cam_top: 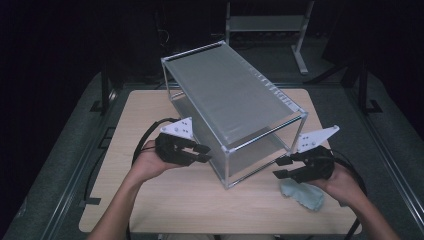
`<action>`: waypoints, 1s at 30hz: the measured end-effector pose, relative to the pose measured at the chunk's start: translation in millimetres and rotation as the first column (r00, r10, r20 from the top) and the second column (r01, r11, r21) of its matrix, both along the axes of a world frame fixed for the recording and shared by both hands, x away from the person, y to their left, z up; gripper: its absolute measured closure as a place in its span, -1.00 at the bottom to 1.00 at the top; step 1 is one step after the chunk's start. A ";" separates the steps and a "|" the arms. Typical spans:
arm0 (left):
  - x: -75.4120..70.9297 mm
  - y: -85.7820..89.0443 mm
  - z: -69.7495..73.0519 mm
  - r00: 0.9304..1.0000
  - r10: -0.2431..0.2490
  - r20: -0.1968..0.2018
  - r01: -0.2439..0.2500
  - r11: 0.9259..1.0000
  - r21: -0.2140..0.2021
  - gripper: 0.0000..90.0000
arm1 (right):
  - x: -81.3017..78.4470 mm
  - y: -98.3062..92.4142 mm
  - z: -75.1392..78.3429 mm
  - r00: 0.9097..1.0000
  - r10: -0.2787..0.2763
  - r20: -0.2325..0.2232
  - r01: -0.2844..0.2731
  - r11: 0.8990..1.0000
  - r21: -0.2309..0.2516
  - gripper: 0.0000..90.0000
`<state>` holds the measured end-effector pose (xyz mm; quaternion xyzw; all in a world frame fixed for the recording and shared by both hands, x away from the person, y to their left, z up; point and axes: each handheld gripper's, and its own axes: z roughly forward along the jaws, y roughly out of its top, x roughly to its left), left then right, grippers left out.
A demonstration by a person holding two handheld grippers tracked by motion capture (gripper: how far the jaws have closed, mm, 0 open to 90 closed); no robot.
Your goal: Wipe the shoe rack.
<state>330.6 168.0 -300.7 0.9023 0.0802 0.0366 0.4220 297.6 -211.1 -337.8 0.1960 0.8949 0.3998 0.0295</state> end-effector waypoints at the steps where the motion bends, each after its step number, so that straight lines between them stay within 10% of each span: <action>1: 1.2 2.1 2.5 1.000 0.004 -0.002 -0.004 1.000 -0.005 0.55 | 0.0 4.3 6.5 1.000 0.012 0.010 -0.012 1.000 0.003 0.23; 14: 35.8 14.8 33.0 0.999 0.029 0.027 -0.029 1.000 0.006 0.46 | 20.2 64.0 66.1 0.989 0.132 0.061 -0.135 0.990 0.045 0.19; 30: 105.8 4.3 31.3 0.999 -0.043 -0.022 0.043 0.999 -0.002 0.25 | 48.3 108.7 50.7 0.972 0.231 0.044 -0.230 0.973 -0.031 0.22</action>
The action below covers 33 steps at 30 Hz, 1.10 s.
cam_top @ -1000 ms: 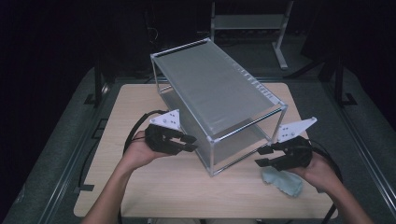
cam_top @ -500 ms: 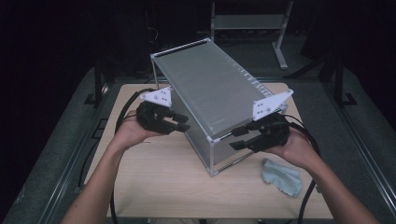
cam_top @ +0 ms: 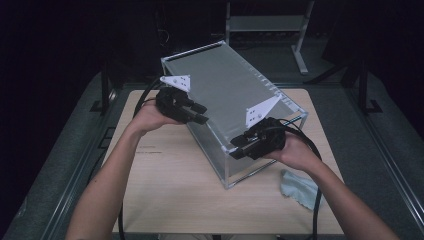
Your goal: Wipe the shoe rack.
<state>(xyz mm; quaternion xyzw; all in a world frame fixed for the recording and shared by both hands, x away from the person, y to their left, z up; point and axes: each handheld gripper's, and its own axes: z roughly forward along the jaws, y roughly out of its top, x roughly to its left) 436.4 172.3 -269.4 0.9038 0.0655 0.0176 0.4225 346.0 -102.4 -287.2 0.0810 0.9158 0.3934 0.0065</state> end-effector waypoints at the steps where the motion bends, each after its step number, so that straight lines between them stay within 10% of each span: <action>1: 2.0 0.1 -2.1 1.000 0.000 -0.009 0.000 1.000 0.009 0.22 | 0.7 -0.5 -2.0 1.000 0.001 0.001 -0.001 1.000 -0.005 0.22; 16: -10.3 -20.0 -2.4 0.998 -0.062 -0.006 0.062 0.997 0.043 0.23 | -0.5 -33.1 -5.3 0.997 0.069 -0.024 -0.068 0.997 0.043 0.34; 19: -6.3 -24.1 -4.8 0.998 -0.041 0.053 0.038 0.998 0.056 0.06 | -1.5 -34.7 -6.3 0.997 0.076 -0.025 -0.075 0.996 0.051 0.34; 33: -2.0 -21.1 -9.4 0.999 -0.034 -0.013 0.035 0.999 0.037 0.07 | 8.4 -45.3 -4.4 0.994 0.089 -0.056 -0.087 0.996 0.032 0.38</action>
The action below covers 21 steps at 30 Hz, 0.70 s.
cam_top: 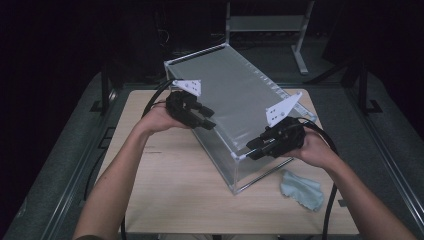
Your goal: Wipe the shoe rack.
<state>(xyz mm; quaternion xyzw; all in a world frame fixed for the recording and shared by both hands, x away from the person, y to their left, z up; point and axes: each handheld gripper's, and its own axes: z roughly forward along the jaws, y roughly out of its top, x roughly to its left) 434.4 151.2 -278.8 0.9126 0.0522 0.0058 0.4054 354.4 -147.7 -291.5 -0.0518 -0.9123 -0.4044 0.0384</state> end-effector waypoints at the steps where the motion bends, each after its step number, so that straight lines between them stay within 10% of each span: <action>1: -0.8 0.9 0.6 1.000 0.001 -0.001 -0.001 1.000 0.006 0.07 | 0.7 -0.5 0.1 1.000 0.001 -0.002 -0.001 1.000 -0.001 0.38; 21: -9.2 4.7 2.8 1.000 0.003 0.003 -0.003 1.000 0.025 0.12 | 8.5 -13.0 -0.9 0.999 -0.020 -0.029 0.021 1.000 0.019 0.33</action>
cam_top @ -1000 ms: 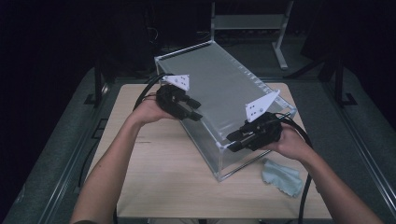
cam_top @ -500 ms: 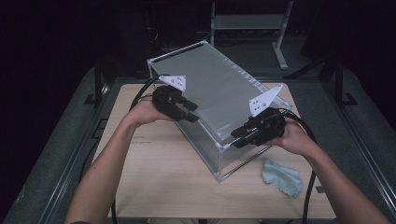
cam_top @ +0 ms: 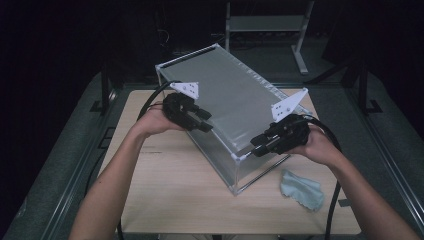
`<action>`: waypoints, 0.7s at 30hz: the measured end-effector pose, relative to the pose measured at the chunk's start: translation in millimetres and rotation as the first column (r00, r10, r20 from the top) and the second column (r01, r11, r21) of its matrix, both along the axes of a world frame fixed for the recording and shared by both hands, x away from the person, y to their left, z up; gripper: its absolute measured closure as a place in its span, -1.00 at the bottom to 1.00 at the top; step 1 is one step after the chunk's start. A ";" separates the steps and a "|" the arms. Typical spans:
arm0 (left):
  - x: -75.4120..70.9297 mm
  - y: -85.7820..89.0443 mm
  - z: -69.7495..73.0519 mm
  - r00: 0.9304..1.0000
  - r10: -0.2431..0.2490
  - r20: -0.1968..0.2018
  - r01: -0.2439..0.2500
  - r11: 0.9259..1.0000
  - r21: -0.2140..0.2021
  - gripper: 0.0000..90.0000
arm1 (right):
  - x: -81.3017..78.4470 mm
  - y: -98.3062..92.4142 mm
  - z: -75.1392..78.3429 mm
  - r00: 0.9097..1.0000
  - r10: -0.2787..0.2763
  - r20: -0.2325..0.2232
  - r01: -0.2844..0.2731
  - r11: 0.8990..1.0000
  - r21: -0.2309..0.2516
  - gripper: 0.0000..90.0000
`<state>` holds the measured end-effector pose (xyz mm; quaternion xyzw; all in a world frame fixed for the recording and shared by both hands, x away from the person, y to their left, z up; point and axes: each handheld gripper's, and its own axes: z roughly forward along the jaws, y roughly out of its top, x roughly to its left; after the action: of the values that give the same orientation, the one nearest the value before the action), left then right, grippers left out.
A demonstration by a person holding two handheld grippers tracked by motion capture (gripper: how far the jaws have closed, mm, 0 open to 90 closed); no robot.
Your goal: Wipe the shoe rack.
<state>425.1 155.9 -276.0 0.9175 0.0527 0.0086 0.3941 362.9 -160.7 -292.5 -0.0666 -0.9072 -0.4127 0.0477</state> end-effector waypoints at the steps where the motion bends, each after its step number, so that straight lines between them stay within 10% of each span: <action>1: -0.1 -0.1 0.0 1.000 -0.001 0.001 0.001 1.000 0.000 0.12 | -0.3 -0.5 0.0 1.000 -0.003 -0.006 0.003 1.000 0.004 0.32; 21: -9.3 1.1 -1.8 1.000 0.005 0.018 -0.005 1.000 -0.016 0.14 | 1.9 -8.7 1.7 1.000 -0.027 0.004 0.027 0.999 -0.025 0.25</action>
<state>415.9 157.0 -277.7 0.9141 0.0515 0.0177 0.4018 364.7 -169.5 -290.7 -0.0787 -0.9113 -0.4022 0.0396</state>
